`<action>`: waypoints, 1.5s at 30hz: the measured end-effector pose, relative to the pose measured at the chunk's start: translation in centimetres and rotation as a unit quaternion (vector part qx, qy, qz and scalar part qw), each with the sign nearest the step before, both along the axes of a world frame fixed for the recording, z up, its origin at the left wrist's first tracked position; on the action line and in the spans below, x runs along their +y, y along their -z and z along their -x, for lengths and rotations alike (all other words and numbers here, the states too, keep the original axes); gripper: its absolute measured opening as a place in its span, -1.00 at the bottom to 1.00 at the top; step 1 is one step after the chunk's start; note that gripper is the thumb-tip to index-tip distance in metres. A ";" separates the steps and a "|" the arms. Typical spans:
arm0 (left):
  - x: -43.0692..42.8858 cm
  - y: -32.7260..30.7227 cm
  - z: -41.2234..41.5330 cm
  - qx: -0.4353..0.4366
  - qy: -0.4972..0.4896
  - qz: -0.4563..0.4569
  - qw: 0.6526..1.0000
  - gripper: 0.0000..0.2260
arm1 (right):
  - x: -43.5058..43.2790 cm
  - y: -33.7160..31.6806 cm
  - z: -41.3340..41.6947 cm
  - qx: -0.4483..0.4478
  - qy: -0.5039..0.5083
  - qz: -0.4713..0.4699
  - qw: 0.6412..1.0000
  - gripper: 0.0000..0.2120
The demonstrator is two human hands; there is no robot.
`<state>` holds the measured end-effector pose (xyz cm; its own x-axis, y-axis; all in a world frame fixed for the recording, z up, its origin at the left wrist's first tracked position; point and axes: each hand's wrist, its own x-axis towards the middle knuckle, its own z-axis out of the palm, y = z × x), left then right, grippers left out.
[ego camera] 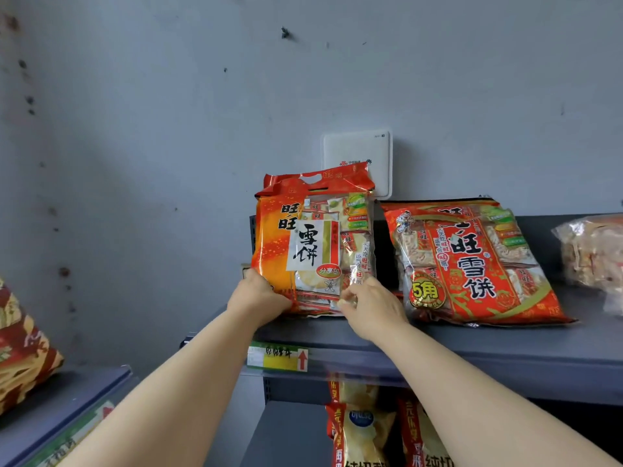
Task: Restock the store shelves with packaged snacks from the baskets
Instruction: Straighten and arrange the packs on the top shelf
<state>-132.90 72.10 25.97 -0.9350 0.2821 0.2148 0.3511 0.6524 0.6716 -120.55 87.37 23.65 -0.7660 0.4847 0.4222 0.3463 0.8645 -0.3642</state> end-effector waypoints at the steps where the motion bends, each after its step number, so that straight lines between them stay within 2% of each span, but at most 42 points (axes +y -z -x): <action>1: 0.4 -0.2 0.1 -0.031 0.028 -0.032 0.999 -0.37 | 0.1 0.0 0.0 -0.039 -0.022 0.014 0.999 -0.65; 2: 0.9 -0.3 0.2 -0.052 0.051 -0.048 0.996 -0.28 | 0.0 0.1 0.2 -0.095 -0.048 0.024 0.994 -0.56; 4: 2.3 -0.2 0.5 -0.071 0.088 -0.011 0.994 -0.20 | 0.0 0.0 0.6 -0.204 -0.078 0.027 0.976 -0.45; 6: 3.4 0.2 0.5 -0.075 0.112 0.055 0.989 -0.18 | 0.2 -0.1 1.0 -0.241 -0.075 0.021 0.967 -0.43; 8: 3.9 0.7 1.2 -0.075 0.113 0.073 0.988 -0.10 | 0.2 -0.1 1.2 -0.241 -0.073 0.021 0.968 -0.43; 9: 4.0 1.1 1.9 -0.066 0.104 0.075 0.990 -0.04 | 0.2 0.0 1.2 -0.222 -0.069 0.029 0.972 -0.45; 11: 4.4 1.8 3.2 -0.051 0.086 0.079 0.992 0.05 | 0.3 0.4 1.1 -0.124 -0.058 0.050 0.989 -0.55; 14: 4.4 1.6 3.0 -0.020 0.063 0.079 0.995 -0.13 | 0.0 0.2 0.6 -0.025 -0.036 0.012 0.999 -0.65; 17: 4.1 0.9 1.9 0.011 0.048 0.069 0.996 -0.32 | -0.4 0.0 0.2 -0.005 -0.024 -0.037 0.999 -0.64; 29: 4.5 0.3 -0.1 0.026 0.067 0.098 0.993 -0.40 | -0.1 0.8 0.4 0.020 -0.028 0.000 0.999 -0.68; 34: 5.0 -0.9 -2.1 0.060 0.074 0.118 0.988 -0.49 | -0.6 -0.3 -0.8 0.074 0.006 -0.031 0.997 -0.75; 38: 6.4 -2.8 -4.5 0.086 0.108 0.092 0.986 -0.61 | 0.3 -1.9 -4.2 0.123 0.015 -0.085 0.989 -0.75; 42: 9.0 -4.0 -7.8 0.061 0.151 0.022 0.986 -0.51 | 3.5 -2.9 -9.2 0.188 0.069 -0.116 0.973 -0.72; 45: 11.5 -4.2 -11.0 -0.013 0.208 0.025 0.978 -0.29 | 6.7 -3.0 -12.5 0.150 0.147 -0.139 0.968 -0.52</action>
<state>-121.87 83.63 30.21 -0.7425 0.6482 0.1690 0.5765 0.4899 0.6539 -108.08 94.07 26.62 -0.4353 0.4985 0.7496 0.5062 0.8241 -0.2541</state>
